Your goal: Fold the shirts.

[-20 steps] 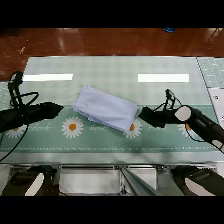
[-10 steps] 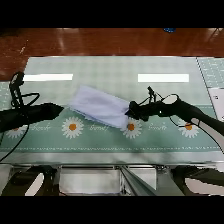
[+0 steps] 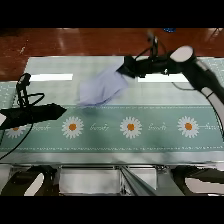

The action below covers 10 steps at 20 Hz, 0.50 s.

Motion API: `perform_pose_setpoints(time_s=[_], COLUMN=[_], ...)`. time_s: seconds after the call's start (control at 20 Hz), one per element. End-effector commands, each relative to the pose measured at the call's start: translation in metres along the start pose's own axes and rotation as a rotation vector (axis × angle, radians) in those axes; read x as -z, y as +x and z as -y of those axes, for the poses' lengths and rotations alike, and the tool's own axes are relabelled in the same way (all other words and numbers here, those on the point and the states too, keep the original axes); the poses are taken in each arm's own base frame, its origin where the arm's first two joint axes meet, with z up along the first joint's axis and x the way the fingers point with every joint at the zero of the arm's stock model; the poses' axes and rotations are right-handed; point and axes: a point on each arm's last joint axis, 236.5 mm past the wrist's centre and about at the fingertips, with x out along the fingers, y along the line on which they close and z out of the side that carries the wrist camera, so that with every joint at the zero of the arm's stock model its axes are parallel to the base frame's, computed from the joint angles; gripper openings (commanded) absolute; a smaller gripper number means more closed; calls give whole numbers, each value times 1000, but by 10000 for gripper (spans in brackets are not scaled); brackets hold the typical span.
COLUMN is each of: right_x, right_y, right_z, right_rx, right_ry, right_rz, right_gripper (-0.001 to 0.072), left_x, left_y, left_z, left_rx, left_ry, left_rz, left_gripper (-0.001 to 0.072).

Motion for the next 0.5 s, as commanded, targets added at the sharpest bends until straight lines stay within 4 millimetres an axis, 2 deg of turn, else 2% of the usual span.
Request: perform_pose_setpoints(time_s=[0.0, 0.1, 0.2, 0.3, 0.45], right_x=[-56, -85, -105, -119, -133], right_y=[-56, -95, -132, -170, -238], right_z=[-26, -38, -44, -37, -11], right_rx=[136, 165, 174, 201, 264], right_ry=[-129, -143, -138, -104, -19], right_rz=[108, 189, 250, 305, 413], right_gripper=[19, 19, 19, 19, 19], left_x=[6, 8, 10, 10, 10], left_y=[6, 8, 9, 9, 9], left_z=[5, 8, 10, 9, 10], left_rx=[10, 16, 19, 19, 19], left_ry=[14, 24, 29, 28, 29], left_rz=[-27, -37, -45, -46, -46], left_gripper=[16, 16, 16, 16, 16])
